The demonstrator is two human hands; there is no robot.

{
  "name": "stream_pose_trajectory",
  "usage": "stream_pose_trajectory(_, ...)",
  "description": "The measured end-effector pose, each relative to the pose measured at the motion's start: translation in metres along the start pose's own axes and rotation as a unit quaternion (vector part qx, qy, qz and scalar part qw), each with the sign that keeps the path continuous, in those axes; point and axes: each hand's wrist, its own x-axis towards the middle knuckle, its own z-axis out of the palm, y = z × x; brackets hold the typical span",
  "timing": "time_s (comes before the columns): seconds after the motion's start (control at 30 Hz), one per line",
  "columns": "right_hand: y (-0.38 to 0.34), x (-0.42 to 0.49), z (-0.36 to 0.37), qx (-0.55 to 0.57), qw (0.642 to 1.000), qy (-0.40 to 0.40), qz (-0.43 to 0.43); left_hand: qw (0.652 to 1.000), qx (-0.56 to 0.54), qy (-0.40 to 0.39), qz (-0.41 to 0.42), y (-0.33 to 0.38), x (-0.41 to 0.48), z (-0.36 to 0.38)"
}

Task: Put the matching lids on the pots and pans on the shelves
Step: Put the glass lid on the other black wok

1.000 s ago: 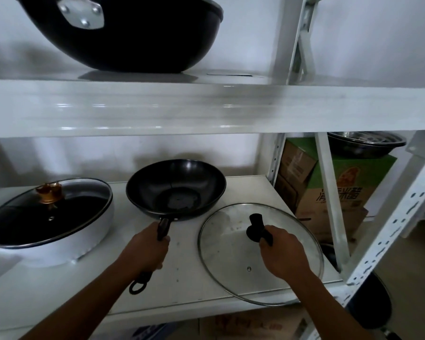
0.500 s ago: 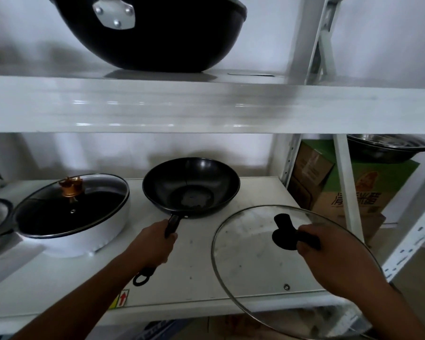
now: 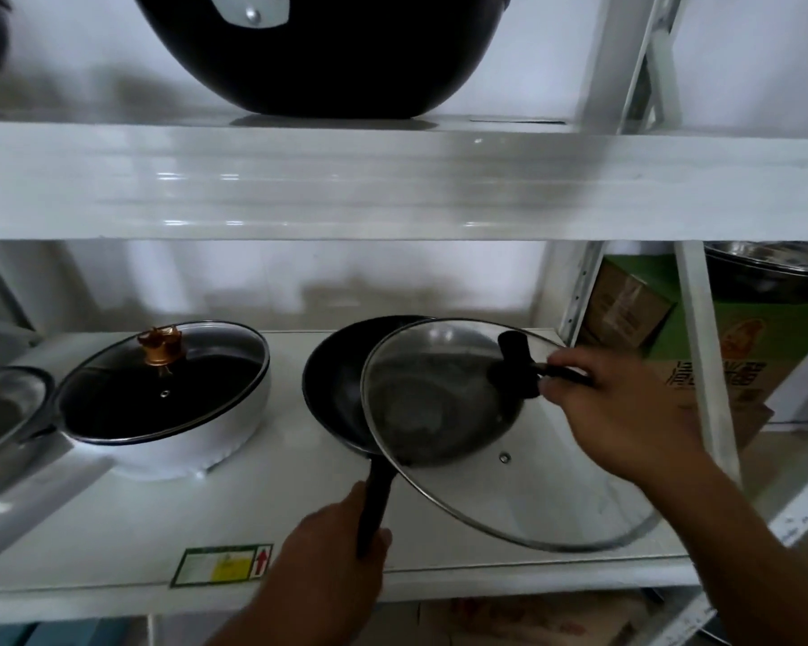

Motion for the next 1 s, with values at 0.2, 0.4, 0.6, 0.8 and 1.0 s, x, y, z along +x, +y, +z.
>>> stream_pose_trajectory(0.2,-0.013,0.046,0.059,-0.011,1.0,0.012,-0.013,0.999,-0.023,-0.027,-0.025,0.01,-0.011,0.016)
stream_pose_trajectory(0.4,-0.022,0.069,0.094,-0.033,0.999,-0.006,-0.023,0.993,-0.12,-0.002,-0.021,0.008,-0.008,0.017)
stream_pose_trajectory(0.6,-0.019,0.077,0.118,-0.052,0.998,-0.002,-0.031,0.986,-0.163,0.004,-0.04,0.011,-0.009,0.024)
stream_pose_trajectory(0.8,-0.018,0.081,0.121,-0.071,0.997,-0.003,-0.041,0.985,-0.166,0.035,-0.032,0.016,-0.003,0.041)
stream_pose_trajectory(1.0,-0.021,0.084,0.128,-0.072,0.996,0.003,-0.058,0.987,-0.153,0.041,-0.025,0.018,0.003,0.045)
